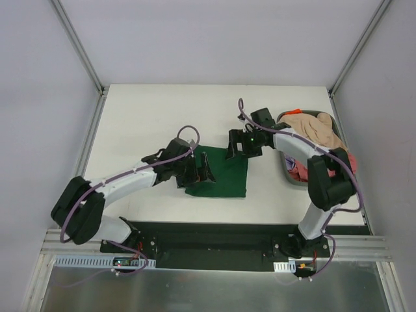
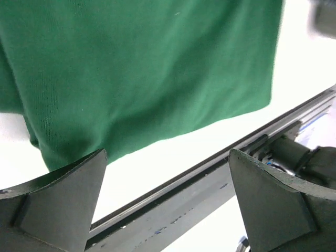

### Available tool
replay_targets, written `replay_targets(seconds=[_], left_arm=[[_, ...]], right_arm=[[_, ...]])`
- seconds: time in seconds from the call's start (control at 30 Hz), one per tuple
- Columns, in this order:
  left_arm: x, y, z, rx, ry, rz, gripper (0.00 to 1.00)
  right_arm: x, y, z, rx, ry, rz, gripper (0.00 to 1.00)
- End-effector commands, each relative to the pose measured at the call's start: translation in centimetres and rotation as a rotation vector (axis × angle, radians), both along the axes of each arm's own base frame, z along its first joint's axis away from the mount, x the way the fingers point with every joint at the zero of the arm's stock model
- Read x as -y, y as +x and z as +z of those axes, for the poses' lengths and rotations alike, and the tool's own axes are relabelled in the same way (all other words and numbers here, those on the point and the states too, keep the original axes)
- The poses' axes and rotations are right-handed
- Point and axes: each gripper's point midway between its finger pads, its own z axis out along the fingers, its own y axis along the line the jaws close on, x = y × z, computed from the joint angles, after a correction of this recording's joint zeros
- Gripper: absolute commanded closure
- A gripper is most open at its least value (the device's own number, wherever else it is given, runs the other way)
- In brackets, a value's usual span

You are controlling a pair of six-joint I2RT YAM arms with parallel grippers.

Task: Fold and stack the t-shirts
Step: Fold the long partially folded tshirt into a neat square

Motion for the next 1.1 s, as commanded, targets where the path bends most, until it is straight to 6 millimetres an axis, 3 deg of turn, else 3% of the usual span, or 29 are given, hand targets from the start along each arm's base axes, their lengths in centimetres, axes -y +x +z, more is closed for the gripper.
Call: replay_targets(seconds=[0.0,0.17,0.33,0.4,0.6,0.8,0.97,1.07], left_arm=[[-1.0,1.9,4.5,0.158,-0.024,0.067,0.01],[-0.8,5.1,6.2,0.188,-0.035,0.052,0.01],[-0.1,9.0,6.1,0.172,-0.035,0.059,0.01],[0.3,10.7,5.7,0.185,-0.012,0.058,0.01],[-1.5,14.7,1.2,0.13,0.111,0.149,0.01],[-3.0,14.8,-3.9,0.015,0.192,0.171,0.01],[-3.3,14.5,-4.8,-0.009,0.201,0.165,0.01],[-3.1,14.5,-3.5,0.019,0.178,0.143,0.01]], right_arm=[[1.0,-2.6,6.2,0.12,0.063,0.038,0.04],[-1.1,-7.4,9.1,0.085,0.332,0.045,0.04],[-3.4,-11.7,9.1,0.035,0.432,0.146,0.04],[-3.8,-12.5,8.5,0.017,0.427,0.162,0.04],[-3.6,-12.6,4.5,-0.063,0.352,0.122,0.04],[-2.0,-12.6,-0.2,-0.121,0.235,0.057,0.04],[-0.9,-12.8,-2.5,-0.156,0.174,0.02,0.04],[-0.7,-12.7,-2.5,-0.151,0.171,0.016,0.04]])
